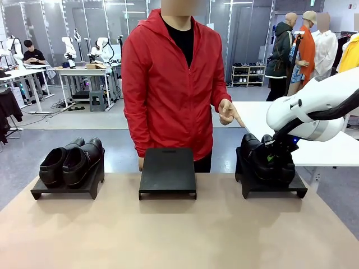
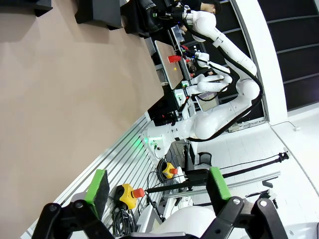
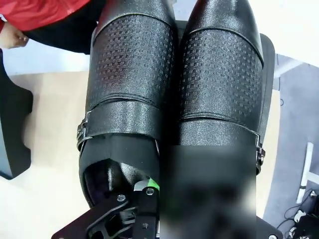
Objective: Place the shoes on the stand as instructed by the person.
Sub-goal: Pick up another pair of Shoes and place it on the Shoes Stand indicated by the person.
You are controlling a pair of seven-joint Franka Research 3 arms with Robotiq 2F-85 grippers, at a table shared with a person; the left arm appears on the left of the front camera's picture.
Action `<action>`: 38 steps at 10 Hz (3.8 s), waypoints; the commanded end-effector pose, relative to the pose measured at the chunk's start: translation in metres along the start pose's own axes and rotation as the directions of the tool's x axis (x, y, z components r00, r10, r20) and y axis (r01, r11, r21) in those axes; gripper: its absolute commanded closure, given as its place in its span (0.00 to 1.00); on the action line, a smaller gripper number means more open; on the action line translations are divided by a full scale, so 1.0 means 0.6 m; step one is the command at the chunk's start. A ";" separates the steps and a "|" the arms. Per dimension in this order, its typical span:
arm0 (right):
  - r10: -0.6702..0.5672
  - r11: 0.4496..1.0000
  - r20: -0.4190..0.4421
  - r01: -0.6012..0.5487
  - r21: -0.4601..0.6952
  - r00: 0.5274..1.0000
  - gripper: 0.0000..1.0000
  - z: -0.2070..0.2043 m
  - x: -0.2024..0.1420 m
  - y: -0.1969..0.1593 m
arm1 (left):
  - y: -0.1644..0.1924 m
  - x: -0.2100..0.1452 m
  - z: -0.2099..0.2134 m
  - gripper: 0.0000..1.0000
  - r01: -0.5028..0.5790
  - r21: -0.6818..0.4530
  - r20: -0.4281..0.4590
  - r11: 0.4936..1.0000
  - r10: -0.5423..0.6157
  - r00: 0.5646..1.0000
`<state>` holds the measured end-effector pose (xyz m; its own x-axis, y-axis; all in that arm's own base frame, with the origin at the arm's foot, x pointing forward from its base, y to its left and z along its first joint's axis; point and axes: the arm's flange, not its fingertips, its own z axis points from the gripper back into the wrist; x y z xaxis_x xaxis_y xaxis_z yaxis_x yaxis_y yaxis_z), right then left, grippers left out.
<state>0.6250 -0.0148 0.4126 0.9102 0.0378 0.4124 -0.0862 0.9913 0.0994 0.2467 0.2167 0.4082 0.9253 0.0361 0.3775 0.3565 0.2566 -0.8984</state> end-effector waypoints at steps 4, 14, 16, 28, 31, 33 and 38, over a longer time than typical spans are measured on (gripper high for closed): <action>-0.015 1.000 0.027 0.015 -0.020 1.000 0.00 0.007 0.008 0.004 | -0.002 -0.002 0.000 0.00 0.025 -0.013 0.000 1.000 -0.025 1.000; 0.012 1.000 0.014 -0.012 -0.007 1.000 0.00 0.005 0.005 0.009 | -0.002 -0.002 0.000 0.00 0.025 -0.013 0.000 1.000 -0.025 1.000; 0.012 1.000 0.014 -0.012 -0.007 1.000 0.00 0.005 0.005 0.009 | -0.002 -0.002 0.000 0.00 0.025 -0.013 0.000 1.000 -0.025 1.000; 0.054 0.813 -0.094 0.011 0.581 0.994 0.00 0.374 -0.269 -0.033 | -0.002 -0.002 0.000 0.00 0.025 -0.013 0.000 1.000 -0.025 1.000; -0.009 0.610 0.012 -0.004 0.792 1.000 0.00 0.368 -0.425 -0.149 | -0.002 -0.002 0.000 0.00 0.025 -0.013 0.000 1.000 -0.025 1.000; -0.086 0.517 0.075 -0.020 0.855 0.993 0.00 0.324 -0.522 -0.210 | -0.002 -0.002 0.000 0.00 0.025 -0.013 0.000 1.000 -0.025 1.000; -0.201 0.469 0.091 0.014 0.883 0.975 0.00 0.259 -0.553 -0.235 | -0.002 -0.002 0.000 0.00 0.025 -0.013 0.000 1.000 -0.025 1.000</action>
<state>0.2579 -0.1889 0.3983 0.8759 -0.1462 0.4597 -0.3924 0.3385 0.8553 0.2469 0.2165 0.4079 0.9258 0.0352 0.3764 0.3556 0.2562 -0.8988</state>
